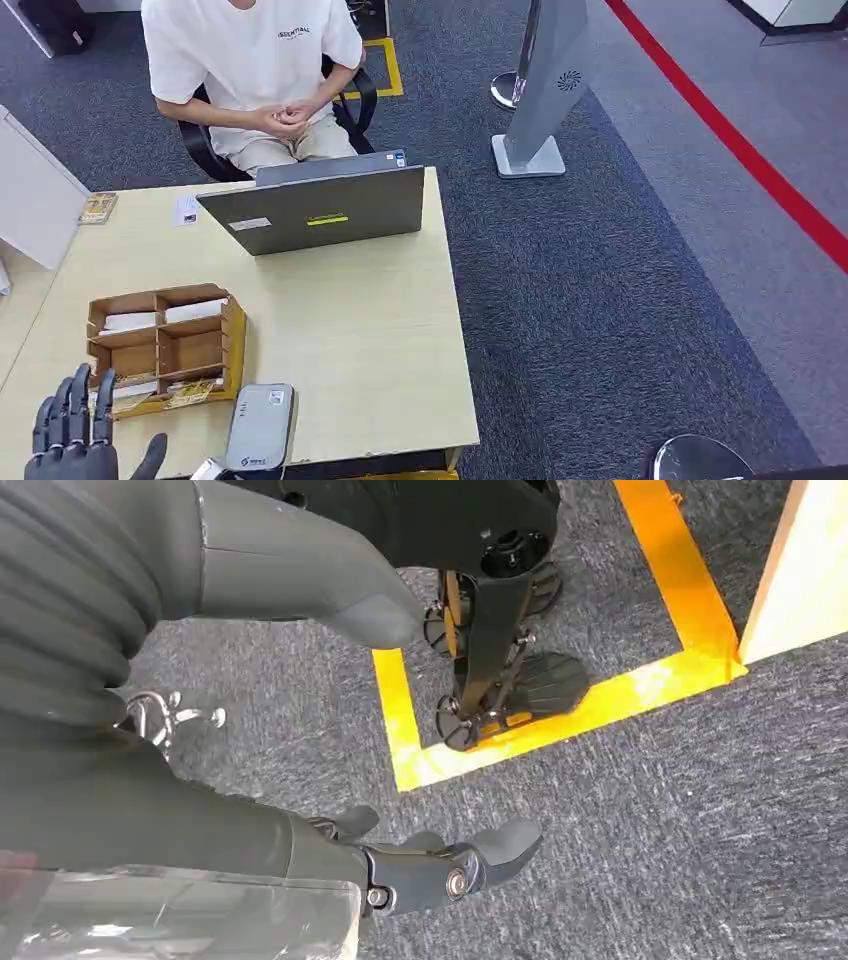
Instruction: Pass the card to the sensor for recognition and then transmit it.
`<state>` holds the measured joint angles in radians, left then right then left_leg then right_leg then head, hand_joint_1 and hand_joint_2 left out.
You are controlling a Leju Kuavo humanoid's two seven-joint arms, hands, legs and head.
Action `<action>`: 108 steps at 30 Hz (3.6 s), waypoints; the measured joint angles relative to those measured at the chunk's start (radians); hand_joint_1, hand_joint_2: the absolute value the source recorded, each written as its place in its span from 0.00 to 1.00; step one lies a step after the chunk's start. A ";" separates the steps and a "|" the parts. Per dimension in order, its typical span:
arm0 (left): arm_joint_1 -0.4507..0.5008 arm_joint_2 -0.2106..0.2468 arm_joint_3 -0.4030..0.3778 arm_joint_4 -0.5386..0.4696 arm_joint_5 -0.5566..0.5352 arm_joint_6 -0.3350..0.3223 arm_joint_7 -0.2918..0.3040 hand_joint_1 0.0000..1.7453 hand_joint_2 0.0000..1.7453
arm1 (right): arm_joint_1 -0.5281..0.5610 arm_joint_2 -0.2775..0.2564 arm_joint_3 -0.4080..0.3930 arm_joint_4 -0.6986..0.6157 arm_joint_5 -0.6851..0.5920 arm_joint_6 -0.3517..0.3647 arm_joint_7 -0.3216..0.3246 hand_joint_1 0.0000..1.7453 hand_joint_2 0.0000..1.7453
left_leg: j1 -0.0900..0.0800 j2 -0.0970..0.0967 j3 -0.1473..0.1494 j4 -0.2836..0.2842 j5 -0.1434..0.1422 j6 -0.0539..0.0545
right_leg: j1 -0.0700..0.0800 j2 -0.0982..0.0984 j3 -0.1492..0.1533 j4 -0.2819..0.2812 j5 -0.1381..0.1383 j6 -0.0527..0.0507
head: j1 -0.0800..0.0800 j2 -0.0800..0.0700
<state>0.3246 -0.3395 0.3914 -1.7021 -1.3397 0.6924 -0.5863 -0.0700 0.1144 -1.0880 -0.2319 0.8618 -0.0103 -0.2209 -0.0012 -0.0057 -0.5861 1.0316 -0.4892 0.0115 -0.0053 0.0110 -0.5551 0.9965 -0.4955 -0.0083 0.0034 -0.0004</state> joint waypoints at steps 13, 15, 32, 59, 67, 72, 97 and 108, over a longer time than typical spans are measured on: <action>-0.034 -0.012 0.077 0.038 -0.004 0.000 -0.016 0.00 1.00 | 0.000 0.001 0.000 0.000 0.009 0.000 0.000 0.00 1.00 | 0.000 0.000 0.000 0.000 0.000 0.000 | 0.000 0.000 0.000 0.000 0.000 0.000 | 0.000 0.000; -0.042 -0.013 0.093 0.052 -0.004 0.000 -0.027 0.00 1.00 | 0.000 0.001 0.000 0.000 0.011 0.000 0.000 0.00 1.00 | 0.000 0.000 0.000 0.000 0.000 0.000 | 0.000 0.000 0.000 0.000 0.000 0.000 | 0.000 0.000; -0.084 -0.005 0.125 0.208 -0.091 0.000 -0.014 0.00 1.00 | -0.001 0.002 0.000 0.000 0.031 0.005 0.001 0.00 1.00 | 0.000 0.000 0.000 0.000 0.000 0.000 | 0.000 0.000 0.000 0.000 0.000 0.000 | 0.000 0.000; -0.106 -0.002 0.037 0.273 -0.090 0.001 0.032 0.00 1.00 | -0.007 0.006 0.001 0.000 0.058 0.010 -0.003 0.00 1.00 | 0.000 0.000 0.001 0.000 0.000 0.000 | 0.000 0.000 0.000 0.000 0.000 0.000 | 0.000 0.000; -0.112 0.000 0.009 0.270 -0.091 0.001 0.030 0.00 1.00 | -0.009 0.006 0.002 0.000 0.066 0.012 -0.003 0.00 1.00 | 0.000 0.000 0.001 0.000 0.000 0.000 | 0.000 0.000 0.000 0.000 0.000 0.000 | 0.000 0.000; -0.114 0.001 0.007 0.265 -0.090 0.001 0.026 0.00 1.00 | -0.010 0.006 0.002 0.000 0.067 0.012 -0.003 0.00 1.00 | 0.000 0.000 0.001 0.000 0.000 0.000 | 0.000 0.000 0.000 0.000 0.000 0.000 | 0.000 0.000; -0.188 0.200 -0.317 0.380 -0.125 -0.147 0.566 0.00 1.00 | -0.011 0.006 -0.018 0.000 0.118 0.025 0.009 0.00 1.00 | 0.000 0.000 0.001 0.000 0.000 0.000 | 0.000 0.000 0.001 0.000 0.000 0.000 | 0.000 0.000; -0.188 0.255 -0.413 0.383 -0.118 -0.122 0.591 0.00 1.00 | -0.011 0.006 -0.020 0.000 0.119 0.024 0.009 0.00 1.00 | 0.000 0.000 0.001 0.000 0.000 0.000 | 0.000 0.000 0.001 0.000 0.000 0.000 | 0.000 0.000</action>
<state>0.1362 -0.0843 -0.0218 -1.3191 -1.4572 0.5699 0.0050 -0.0805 0.1205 -1.1078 -0.2319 0.9812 0.0137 -0.2121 -0.0011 -0.0057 -0.5850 1.0317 -0.4891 0.0115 -0.0053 0.0111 -0.5541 0.9964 -0.4954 -0.0083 0.0031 -0.0004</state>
